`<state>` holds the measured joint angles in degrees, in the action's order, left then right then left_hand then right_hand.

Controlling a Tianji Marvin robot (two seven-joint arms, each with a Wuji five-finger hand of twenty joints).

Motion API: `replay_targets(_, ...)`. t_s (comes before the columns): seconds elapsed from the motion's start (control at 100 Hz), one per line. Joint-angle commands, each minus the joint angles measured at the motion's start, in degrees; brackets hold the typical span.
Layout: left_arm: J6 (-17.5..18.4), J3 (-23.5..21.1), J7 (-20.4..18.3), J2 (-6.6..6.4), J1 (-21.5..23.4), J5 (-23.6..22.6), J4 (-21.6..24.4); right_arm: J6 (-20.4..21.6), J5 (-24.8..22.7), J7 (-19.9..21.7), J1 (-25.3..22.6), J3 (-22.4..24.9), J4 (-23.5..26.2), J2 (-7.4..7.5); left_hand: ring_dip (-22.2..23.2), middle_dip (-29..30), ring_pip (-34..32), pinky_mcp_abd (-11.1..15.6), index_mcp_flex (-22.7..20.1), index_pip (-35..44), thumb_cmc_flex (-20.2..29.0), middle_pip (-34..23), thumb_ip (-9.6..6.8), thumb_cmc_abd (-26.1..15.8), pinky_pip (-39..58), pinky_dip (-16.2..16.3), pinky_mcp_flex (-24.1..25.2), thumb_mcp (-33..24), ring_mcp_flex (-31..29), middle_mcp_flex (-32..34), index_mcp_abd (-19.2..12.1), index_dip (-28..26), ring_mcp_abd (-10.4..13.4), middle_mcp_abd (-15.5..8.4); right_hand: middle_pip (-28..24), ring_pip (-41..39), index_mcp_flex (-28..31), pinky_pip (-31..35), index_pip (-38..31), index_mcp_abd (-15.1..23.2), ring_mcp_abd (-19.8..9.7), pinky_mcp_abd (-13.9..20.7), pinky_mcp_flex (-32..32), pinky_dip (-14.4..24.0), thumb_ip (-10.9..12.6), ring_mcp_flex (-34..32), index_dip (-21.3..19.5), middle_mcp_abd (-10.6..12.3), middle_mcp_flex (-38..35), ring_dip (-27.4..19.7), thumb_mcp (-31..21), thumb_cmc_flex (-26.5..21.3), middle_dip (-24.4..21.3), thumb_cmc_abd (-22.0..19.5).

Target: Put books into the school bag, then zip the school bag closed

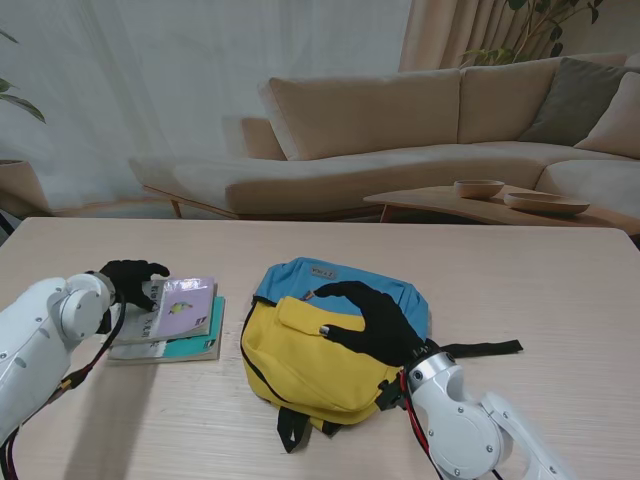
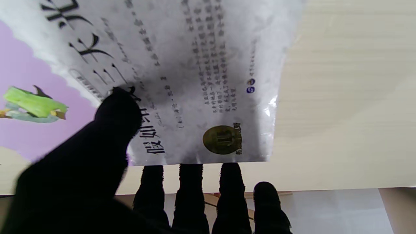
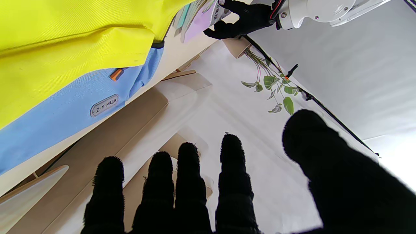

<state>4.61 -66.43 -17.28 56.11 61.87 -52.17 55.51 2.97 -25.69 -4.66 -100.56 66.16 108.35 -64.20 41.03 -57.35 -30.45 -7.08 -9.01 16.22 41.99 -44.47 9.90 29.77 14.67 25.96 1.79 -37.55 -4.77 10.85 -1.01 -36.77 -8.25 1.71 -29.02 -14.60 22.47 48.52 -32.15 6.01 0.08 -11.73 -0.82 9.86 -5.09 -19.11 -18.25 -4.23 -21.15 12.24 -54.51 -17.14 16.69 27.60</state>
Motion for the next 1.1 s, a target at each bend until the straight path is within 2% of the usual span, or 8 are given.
replay_targets(0.0,0.52,0.13,-0.44,0.12,0.68,-0.6,-0.83,0.15,-0.06,0.7,-0.51,-0.19,0.3,-0.47,3.42,-10.62,-5.52,-0.18,1.6,3.64,13.16,-12.07,-3.21,1.36,4.63,-0.72,1.24,-9.28,-0.5,7.24,1.4,-1.28,-1.41,-4.26,-0.34,0.13,-1.28,-0.06,0.23,1.04,-1.82,2.32,-0.07,-0.29,1.68,1.33,0.42,1.88,0.66,-0.32,-0.67,0.36,-0.46,0.6)
replay_targets(0.27,1.21,-0.4,3.25,0.42,0.93,-1.58,-0.98,0.07,0.02,0.45,-0.6,-0.24,0.33,-0.53,12.46,-21.61,-20.78,-4.87,1.31,28.62,23.14,-19.75,-2.61,1.94,19.46,-3.87,1.84,-5.41,-9.87,23.4,4.18,1.06,-5.01,-5.18,-0.4,0.17,-1.23,0.0,0.14,0.97,-1.9,2.48,-0.07,-0.23,1.66,1.53,0.38,1.84,0.87,-0.33,-0.92,0.25,-0.44,0.71)
replay_targets(0.48,0.83,-2.09,3.62,0.68,2.04,-1.7,0.9,0.1,0.09,0.28,-0.69,-0.27,0.37,-0.57,15.15,-19.06,-19.18,-7.29,-22.89,37.87,23.71,-21.95,-2.29,-1.6,20.87,-6.13,2.26,-1.84,-13.77,26.78,-2.22,0.03,-7.26,-4.23,-0.46,0.12,-1.22,0.06,0.09,0.95,-1.88,2.54,-0.12,-0.17,1.62,1.54,0.38,1.85,0.96,-0.3,-1.03,0.3,-0.43,0.71)
replay_targets(0.57,0.05,-3.18,3.61,0.91,2.93,-1.44,2.34,0.11,0.15,0.23,-0.72,-0.28,0.4,-0.58,10.55,-17.57,-19.52,-8.12,-28.17,43.82,20.32,-21.09,-2.24,-3.01,19.0,-7.98,2.5,1.87,-12.46,26.83,-4.81,2.46,-7.91,-1.7,-0.52,0.13,-1.23,0.07,0.09,0.98,-1.93,2.65,-0.1,-0.16,1.62,1.57,0.38,1.9,0.92,-0.31,-1.1,0.28,-0.41,0.71)
replay_targets(0.75,-2.23,-5.95,2.85,1.29,5.57,-1.46,6.89,0.15,0.3,0.11,-0.77,-0.27,0.46,-0.62,3.66,-11.66,-8.9,-8.71,-28.53,46.16,16.87,-1.02,-2.11,-0.88,8.73,-6.64,2.81,-3.03,-3.51,15.04,-3.93,1.93,-7.49,2.13,-0.53,0.11,-1.16,0.1,0.04,0.94,-1.89,2.71,-0.08,-0.12,1.6,1.59,0.39,1.81,0.99,-0.31,-1.22,0.25,-0.41,0.76)
replay_targets(0.84,-3.17,-7.58,1.2,1.37,7.08,-1.34,9.66,0.22,0.45,0.05,-0.83,-0.27,0.5,-0.65,-2.97,12.11,-0.15,-9.19,-27.56,47.21,16.37,9.23,-1.94,-0.21,6.18,-2.06,2.94,-5.17,-1.94,8.34,-2.62,0.45,-6.09,2.27,-0.63,0.09,-1.17,0.14,0.03,0.92,-1.92,2.7,-0.14,-0.08,1.59,1.56,0.39,1.78,0.85,-0.3,-1.24,0.26,-0.38,0.77)
replay_targets(1.01,-4.58,-10.35,-2.15,1.26,10.06,-2.62,15.16,0.46,0.72,-0.02,-0.98,-0.25,0.65,-0.67,-7.16,25.4,5.54,-10.92,-27.31,47.1,15.41,17.99,-1.91,0.26,11.87,1.18,1.13,-7.46,-8.3,21.99,-4.7,-4.11,-8.84,4.64,-0.84,0.03,-1.17,0.25,0.02,0.9,-1.91,2.74,-0.23,-0.02,1.58,1.5,0.4,1.76,0.9,-0.27,-1.3,0.31,-0.28,0.74)
replay_targets(1.09,-5.83,-11.45,-2.54,1.43,11.48,-2.58,17.47,0.51,0.85,-0.1,-1.05,-0.22,0.72,-0.7,-6.67,18.79,4.66,-12.72,-26.93,45.83,15.53,19.91,-2.27,-1.19,18.01,2.31,0.2,-7.03,-12.33,30.3,-6.08,-9.27,-10.21,4.58,-0.87,0.04,-1.13,0.28,0.02,0.92,-1.92,2.74,-0.25,0.01,1.58,1.48,0.41,1.77,0.9,-0.28,-1.36,0.3,-0.27,0.76)
